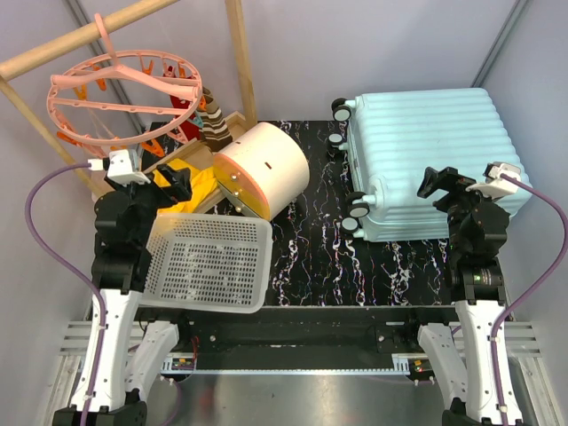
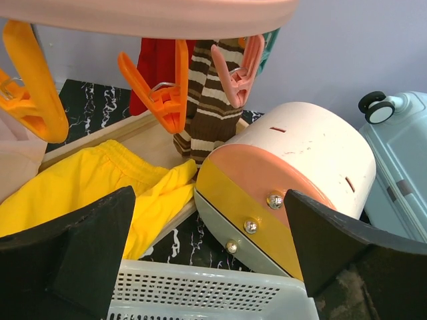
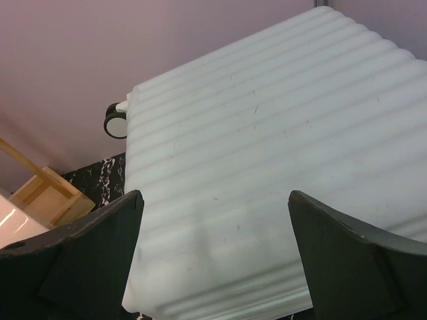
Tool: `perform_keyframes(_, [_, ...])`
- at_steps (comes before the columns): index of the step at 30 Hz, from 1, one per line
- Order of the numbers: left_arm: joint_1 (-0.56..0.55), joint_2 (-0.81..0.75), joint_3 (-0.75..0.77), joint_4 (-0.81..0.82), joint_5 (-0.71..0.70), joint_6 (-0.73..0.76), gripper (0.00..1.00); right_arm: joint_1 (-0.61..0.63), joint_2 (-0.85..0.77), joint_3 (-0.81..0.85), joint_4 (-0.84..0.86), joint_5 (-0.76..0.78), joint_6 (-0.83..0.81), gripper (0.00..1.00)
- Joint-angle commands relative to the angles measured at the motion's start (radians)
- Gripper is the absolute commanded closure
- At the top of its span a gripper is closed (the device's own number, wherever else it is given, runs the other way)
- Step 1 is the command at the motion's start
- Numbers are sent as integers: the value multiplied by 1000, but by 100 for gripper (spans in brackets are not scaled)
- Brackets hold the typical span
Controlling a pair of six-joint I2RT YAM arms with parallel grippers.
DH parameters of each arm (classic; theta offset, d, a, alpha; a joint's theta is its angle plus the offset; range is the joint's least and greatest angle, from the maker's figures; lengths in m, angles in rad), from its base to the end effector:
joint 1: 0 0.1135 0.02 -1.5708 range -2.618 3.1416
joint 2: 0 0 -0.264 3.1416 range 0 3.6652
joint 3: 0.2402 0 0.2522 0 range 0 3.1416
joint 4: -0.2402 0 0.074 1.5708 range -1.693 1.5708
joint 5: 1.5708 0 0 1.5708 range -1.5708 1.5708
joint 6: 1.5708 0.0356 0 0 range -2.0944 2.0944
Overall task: Open, take out, and arrange the luggage
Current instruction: Move the luggage to the center of the board.
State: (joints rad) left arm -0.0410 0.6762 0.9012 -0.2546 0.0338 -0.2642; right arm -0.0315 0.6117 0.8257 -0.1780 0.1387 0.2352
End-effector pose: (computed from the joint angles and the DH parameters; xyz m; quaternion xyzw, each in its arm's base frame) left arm 0.1488 -0.0073 0.3886 -0.0682 0.7142 -0.1179 0.6865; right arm 0.1395 -0.0093 0.3797 0.1415 0.6798 0.0251 0.7192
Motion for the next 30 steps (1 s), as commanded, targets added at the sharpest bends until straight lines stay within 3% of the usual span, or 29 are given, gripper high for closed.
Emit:
perform_keyframes(1, [-2,14,25,35,-53,-58,1,4,0,19,5,19,-13,0])
perform_keyframes(5, [0,25,30,41,-38,-95,1,4,14,53,-32,30,-17,0])
perform_keyframes(14, [-5,13,18,90,138,-15,1,4,-7,50,-38,56,-14,0])
perform_keyframes(20, [-95,26,33,133,206,37,1,4,5,56,-40,27,-14,0])
perform_keyframes(26, [-428,150,88,126,114,105,1,4,19,59,-43,4,-8,0])
perform_keyframes(29, [-752,274,142,126,-76,198,1,4,23,56,-43,-8,-8,0])
perform_keyframes(30, [-801,320,162,130,-106,219,1,4,23,56,-43,-8,-5,0])
